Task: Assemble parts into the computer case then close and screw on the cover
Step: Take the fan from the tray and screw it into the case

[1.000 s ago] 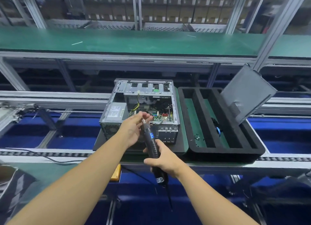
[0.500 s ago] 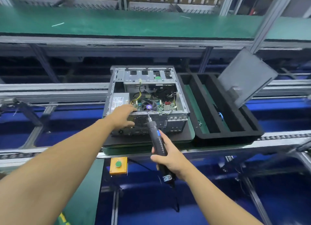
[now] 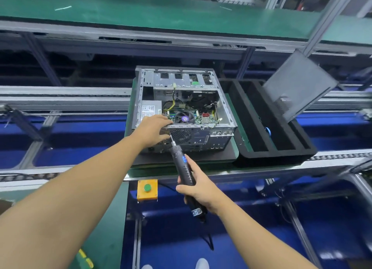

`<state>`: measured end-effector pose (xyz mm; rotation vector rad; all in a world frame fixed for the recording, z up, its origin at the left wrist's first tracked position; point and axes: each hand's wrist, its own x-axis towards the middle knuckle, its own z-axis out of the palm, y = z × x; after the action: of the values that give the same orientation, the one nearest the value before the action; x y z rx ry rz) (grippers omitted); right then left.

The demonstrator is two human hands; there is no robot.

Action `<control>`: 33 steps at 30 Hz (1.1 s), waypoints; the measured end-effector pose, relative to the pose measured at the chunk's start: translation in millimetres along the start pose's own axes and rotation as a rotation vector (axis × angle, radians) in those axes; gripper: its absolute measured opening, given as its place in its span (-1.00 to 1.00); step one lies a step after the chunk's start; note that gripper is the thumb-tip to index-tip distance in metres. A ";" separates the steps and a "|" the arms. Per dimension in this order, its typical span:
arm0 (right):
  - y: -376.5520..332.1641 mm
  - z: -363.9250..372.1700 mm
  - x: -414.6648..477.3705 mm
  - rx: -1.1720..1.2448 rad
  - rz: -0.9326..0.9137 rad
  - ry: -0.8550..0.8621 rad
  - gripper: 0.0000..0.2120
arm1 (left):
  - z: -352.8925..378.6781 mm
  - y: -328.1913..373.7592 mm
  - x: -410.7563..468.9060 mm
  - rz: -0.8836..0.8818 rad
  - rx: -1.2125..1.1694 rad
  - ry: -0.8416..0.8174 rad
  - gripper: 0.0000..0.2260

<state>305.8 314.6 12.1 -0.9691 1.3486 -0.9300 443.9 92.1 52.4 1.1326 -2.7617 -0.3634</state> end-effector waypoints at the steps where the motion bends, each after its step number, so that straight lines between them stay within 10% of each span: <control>1: 0.6 0.3 2.2 -0.002 0.001 0.002 -0.04 | 0.3 0.1 -0.4 -0.001 0.018 -0.013 -0.44; 33: 0.1 27.2 27.2 0.199 0.071 0.032 -0.01 | -3.9 -5.3 2.9 0.004 -0.108 -0.030 -0.56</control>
<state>333.5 289.7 2.5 -0.7535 1.2820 -1.0084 446.2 85.8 54.8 1.1038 -2.7322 -0.5266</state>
